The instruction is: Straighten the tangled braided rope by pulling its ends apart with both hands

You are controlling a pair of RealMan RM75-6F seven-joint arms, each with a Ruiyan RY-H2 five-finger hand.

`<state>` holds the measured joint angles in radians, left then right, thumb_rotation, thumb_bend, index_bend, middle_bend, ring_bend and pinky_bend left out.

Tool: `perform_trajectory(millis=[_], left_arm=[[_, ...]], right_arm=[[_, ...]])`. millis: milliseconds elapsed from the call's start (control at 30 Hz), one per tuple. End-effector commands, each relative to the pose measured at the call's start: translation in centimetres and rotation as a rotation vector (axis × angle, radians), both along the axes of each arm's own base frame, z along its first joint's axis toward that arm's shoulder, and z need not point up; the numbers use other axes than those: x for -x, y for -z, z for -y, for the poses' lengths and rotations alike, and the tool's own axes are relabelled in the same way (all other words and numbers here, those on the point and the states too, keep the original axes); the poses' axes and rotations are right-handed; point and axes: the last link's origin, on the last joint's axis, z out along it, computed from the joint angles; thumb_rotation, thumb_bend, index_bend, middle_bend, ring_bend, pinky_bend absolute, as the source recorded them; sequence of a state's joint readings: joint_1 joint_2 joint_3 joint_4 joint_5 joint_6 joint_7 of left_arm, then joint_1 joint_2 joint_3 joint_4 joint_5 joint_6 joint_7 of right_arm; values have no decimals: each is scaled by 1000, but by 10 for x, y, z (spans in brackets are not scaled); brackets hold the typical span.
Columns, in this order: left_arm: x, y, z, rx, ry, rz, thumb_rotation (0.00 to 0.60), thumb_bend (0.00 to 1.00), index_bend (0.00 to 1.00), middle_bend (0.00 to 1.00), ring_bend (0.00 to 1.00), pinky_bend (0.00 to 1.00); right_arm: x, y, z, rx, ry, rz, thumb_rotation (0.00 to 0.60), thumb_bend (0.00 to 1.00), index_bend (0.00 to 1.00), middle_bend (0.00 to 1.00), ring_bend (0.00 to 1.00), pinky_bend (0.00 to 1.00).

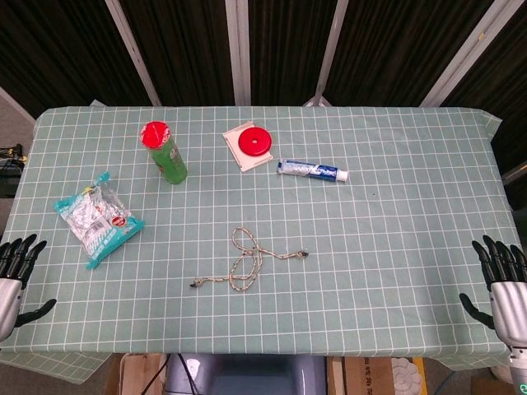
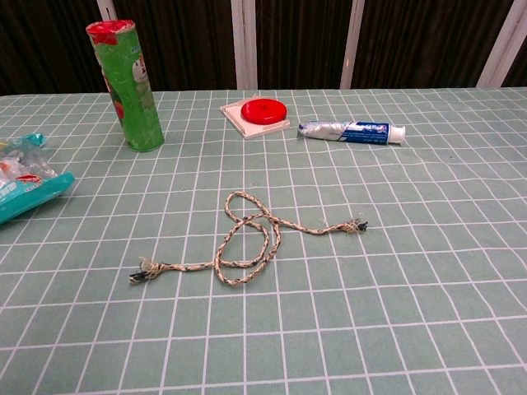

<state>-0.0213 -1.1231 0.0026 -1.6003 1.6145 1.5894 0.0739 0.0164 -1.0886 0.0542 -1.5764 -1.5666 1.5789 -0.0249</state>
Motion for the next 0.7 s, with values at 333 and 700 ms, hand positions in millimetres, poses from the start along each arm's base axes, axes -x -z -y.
perform_trajectory(millis=[333,700], left_arm=[[0,-1,1,-2,3,0,600,0,19,0,0,0],[0,-1,0,-3,6,-6,600,0,19,0,0,0]], right_arm=[[-4,1,0,-6,-17,19,600,271,0,0,0,0],[-44,26,27,-123,-143,136,600,272,76,17,0,0]])
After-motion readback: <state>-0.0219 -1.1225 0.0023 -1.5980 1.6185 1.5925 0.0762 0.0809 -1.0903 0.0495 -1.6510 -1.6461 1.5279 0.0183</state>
